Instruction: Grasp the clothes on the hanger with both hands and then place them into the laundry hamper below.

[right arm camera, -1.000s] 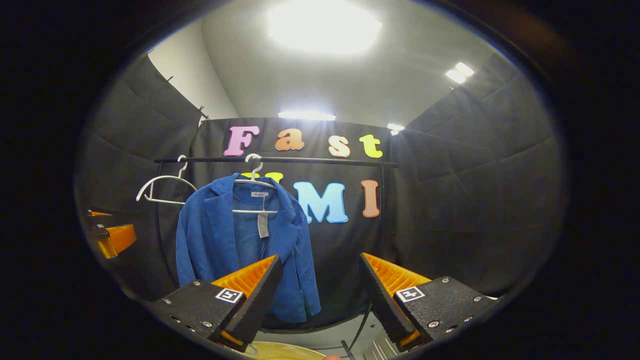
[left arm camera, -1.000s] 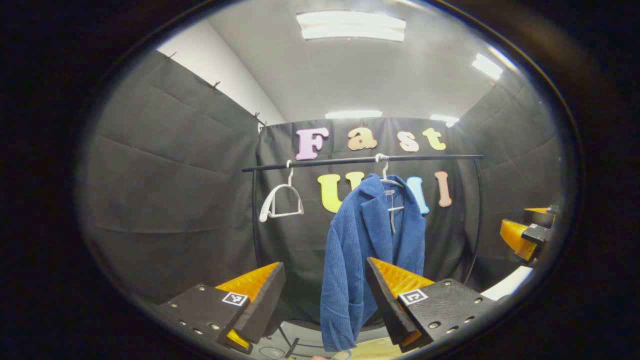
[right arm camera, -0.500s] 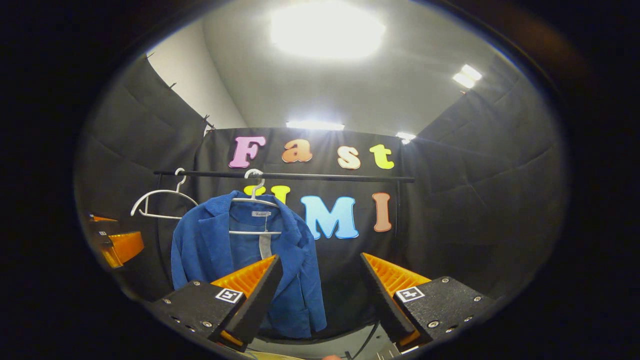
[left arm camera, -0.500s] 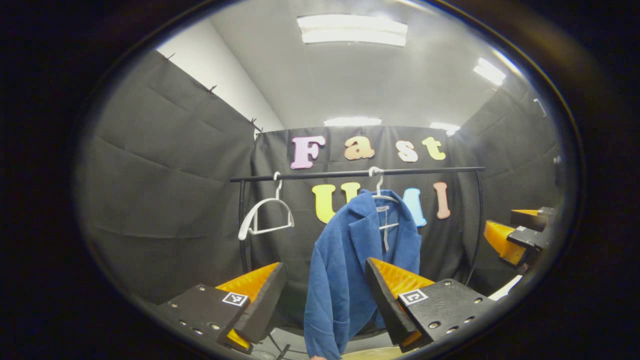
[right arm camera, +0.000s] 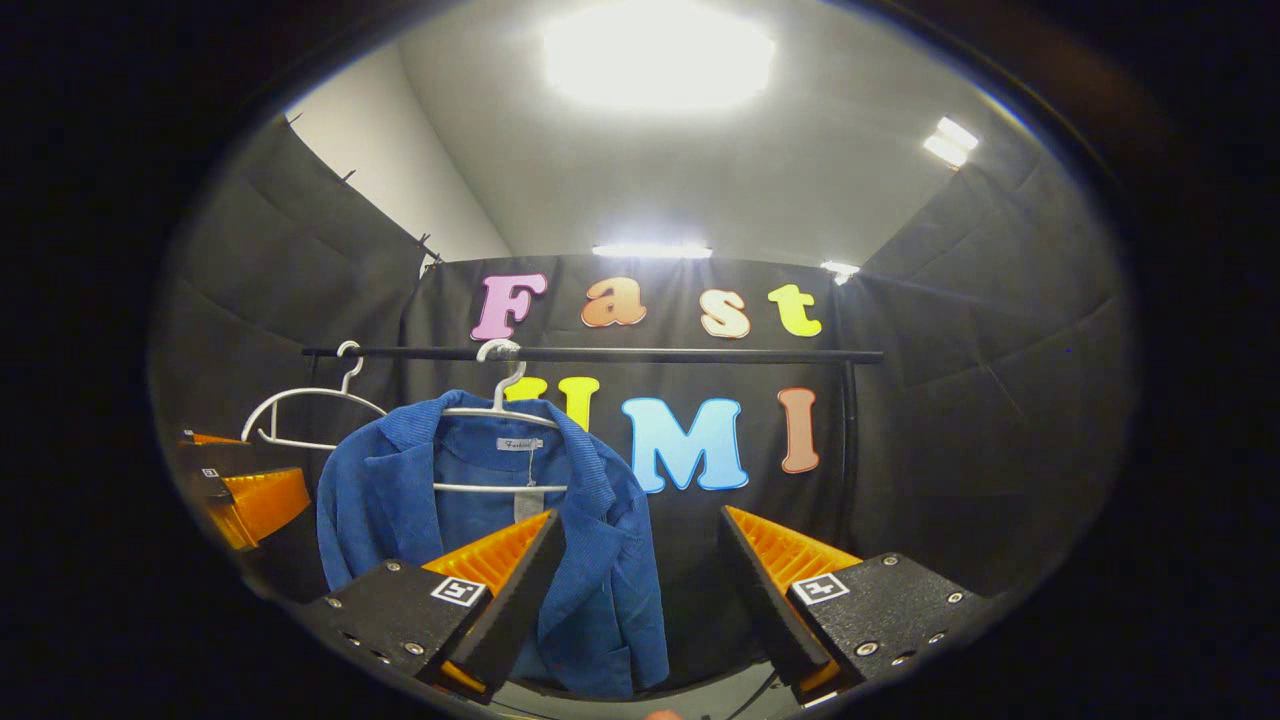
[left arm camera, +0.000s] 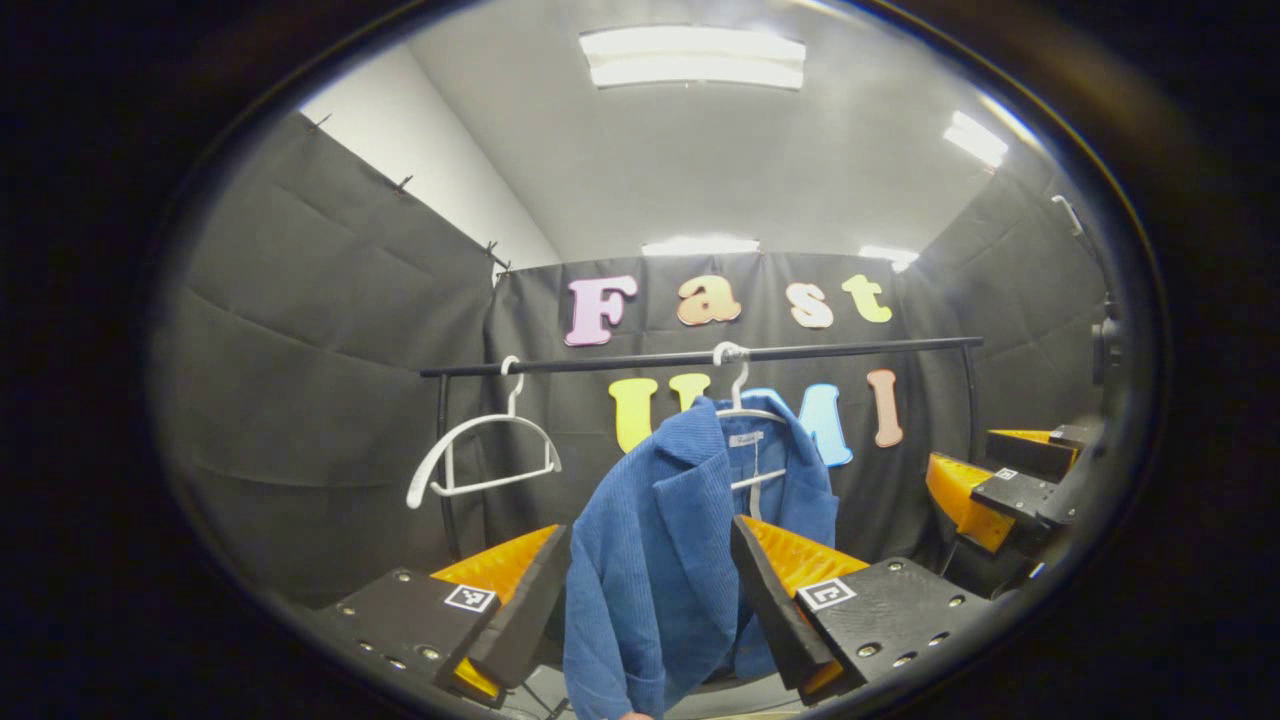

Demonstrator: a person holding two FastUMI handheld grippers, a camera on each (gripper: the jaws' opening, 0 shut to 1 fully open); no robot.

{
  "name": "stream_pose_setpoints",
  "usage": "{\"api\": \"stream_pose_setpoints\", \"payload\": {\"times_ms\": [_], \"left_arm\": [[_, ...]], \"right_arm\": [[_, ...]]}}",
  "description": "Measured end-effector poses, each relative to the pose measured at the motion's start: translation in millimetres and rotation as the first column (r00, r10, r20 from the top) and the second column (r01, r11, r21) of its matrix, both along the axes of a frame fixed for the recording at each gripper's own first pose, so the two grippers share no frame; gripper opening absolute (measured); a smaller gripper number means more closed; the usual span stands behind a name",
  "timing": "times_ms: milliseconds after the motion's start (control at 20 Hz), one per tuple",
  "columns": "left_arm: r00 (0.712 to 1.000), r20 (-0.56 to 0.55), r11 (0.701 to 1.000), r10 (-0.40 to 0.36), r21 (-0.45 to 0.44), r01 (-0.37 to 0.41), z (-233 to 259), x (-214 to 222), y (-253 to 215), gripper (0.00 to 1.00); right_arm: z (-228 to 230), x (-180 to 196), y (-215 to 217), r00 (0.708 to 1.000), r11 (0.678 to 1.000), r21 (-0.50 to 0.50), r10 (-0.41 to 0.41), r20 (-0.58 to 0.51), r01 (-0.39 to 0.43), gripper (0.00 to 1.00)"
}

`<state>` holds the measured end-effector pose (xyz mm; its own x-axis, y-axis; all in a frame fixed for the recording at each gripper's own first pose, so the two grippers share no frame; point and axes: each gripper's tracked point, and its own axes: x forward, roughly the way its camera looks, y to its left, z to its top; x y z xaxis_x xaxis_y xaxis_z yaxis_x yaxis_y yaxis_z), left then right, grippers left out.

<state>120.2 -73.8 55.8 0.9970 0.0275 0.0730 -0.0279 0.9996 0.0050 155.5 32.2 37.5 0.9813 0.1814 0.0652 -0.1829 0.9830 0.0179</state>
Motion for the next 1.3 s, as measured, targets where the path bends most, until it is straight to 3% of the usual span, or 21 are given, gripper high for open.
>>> {"api": "stream_pose_setpoints", "payload": {"times_ms": [150, 200, 350, 400, 700, 800, 1050, 1100, 1300], "left_arm": [[1.0, 0.007, 1.0, 0.005, 0.007, -0.005, 3.1, 19.9, -13.9, 0.98], [1.0, 0.008, 1.0, 0.008, 0.012, -0.008, 4.2, 26.5, -18.1, 0.93], [1.0, 0.02, 1.0, 0.016, 0.025, -0.016, 6.0, 44.3, -32.0, 0.97], [1.0, 0.023, 0.999, 0.019, 0.028, -0.019, 6.1, 50.0, -36.1, 0.93], [0.998, 0.025, 0.998, 0.066, 0.023, -0.066, -4.1, 80.5, -47.5, 0.93], [0.996, 0.014, 0.996, 0.091, 0.019, -0.092, -11.2, 89.4, -46.1, 0.88], [0.987, -0.007, 0.987, 0.162, 0.014, -0.162, -31.3, 106.1, -38.3, 0.93], [0.985, -0.011, 0.985, 0.174, 0.015, -0.173, -34.7, 109.4, -36.9, 0.98], [0.979, -0.028, 0.98, 0.2, 0.009, -0.2, -50.8, 117.7, -36.6, 0.93]], "right_arm": [[-2.7, 24.4, 6.3, 1.0, 1.0, 0.01, 0.03, -0.004, -0.03, 0.95], [-4.1, 32.2, 9.6, 0.999, 0.999, 0.012, 0.041, -0.008, -0.04, 0.95], [-7.8, 55.4, 18.8, 0.997, 0.997, 0.032, 0.077, -0.016, -0.077, 0.95], [-8.3, 61.9, 22.2, 0.996, 0.995, 0.038, 0.091, -0.018, -0.09, 0.95], [-19.7, 101.6, 40.0, 0.987, 0.986, 0.062, 0.157, -0.029, -0.155, 0.95], [-26.7, 110.5, 46.2, 0.984, 0.983, 0.059, 0.175, -0.036, -0.172, 0.95], [-45.8, 127.8, 67.6, 0.969, 0.969, 0.082, 0.238, -0.066, -0.232, 0.95], [-48.5, 132.2, 72.2, 0.967, 0.967, 0.085, 0.248, -0.065, -0.242, 0.95], [-65.2, 143.7, 85.5, 0.963, 0.964, 0.081, 0.258, -0.082, -0.252, 0.95]]}}
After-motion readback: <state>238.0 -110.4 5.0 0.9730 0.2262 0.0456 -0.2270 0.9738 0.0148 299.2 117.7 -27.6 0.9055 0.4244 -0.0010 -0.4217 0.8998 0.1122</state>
